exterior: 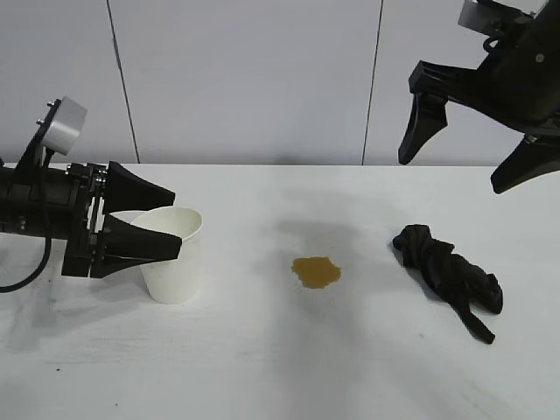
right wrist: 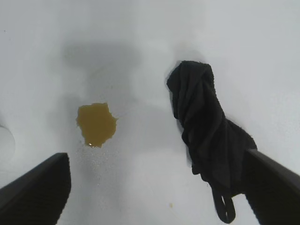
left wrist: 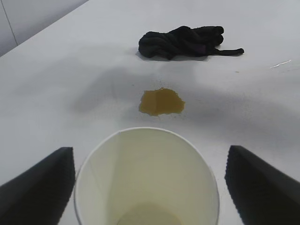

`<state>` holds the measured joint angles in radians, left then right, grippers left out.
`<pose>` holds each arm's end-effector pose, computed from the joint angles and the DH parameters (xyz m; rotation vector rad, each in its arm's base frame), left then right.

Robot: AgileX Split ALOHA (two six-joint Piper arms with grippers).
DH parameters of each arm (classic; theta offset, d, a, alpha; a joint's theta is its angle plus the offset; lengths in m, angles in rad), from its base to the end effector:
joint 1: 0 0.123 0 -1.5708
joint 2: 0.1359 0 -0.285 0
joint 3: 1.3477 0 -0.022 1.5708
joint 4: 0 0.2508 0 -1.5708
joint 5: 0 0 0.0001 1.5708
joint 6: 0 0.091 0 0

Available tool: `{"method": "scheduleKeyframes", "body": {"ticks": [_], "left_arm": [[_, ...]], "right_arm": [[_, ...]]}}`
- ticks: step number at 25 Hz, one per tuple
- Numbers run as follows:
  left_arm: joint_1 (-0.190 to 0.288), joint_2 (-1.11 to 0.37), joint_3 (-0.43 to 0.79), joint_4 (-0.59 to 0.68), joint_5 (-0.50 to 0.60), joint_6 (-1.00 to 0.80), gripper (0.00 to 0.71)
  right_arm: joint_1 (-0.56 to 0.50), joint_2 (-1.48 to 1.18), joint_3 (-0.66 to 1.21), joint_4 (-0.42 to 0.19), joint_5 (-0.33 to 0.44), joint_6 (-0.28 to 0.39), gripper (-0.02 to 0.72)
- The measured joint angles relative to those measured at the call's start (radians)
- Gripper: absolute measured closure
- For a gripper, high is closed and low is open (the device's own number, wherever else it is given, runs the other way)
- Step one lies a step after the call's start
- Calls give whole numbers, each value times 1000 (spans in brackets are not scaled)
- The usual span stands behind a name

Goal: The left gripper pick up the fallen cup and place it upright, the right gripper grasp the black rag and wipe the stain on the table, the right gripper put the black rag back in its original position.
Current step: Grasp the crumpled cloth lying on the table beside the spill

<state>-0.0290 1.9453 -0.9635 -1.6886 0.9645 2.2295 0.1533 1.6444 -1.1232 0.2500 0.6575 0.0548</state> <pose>0.3503 -0.0845 0.1550 0.9333 1.8391 -0.8254 0.3326 0.0653 0.2370 0.0834 2.6673 0.3349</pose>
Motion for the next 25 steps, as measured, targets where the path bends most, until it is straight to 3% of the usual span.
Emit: {"method": "scheduleKeyframes", "body": {"ticks": [4,7,10,15,19,25], "left_arm": [[-61,-181,-1,56,-361,-458,18],[-111,-233,-34,228,-486,-815,21],[-144,-234,-75,468,-477,-1158,22],[-162,-234,-135,837,-420,-1574,22],[-162,-234,-144,922,-371,-1640,22],[-162,-234,-144,933,-349,-1648,22]], "right_arm": [[0,0,0,-2,1,0,19],[0,0,0,-3,-1,0,19],[0,0,0,-11,-19,0,19],[0,61,0,-120,16,12,19],[0,141,0,-192,-6,51,20],[15,265,0,-211,-97,61,64]]}}
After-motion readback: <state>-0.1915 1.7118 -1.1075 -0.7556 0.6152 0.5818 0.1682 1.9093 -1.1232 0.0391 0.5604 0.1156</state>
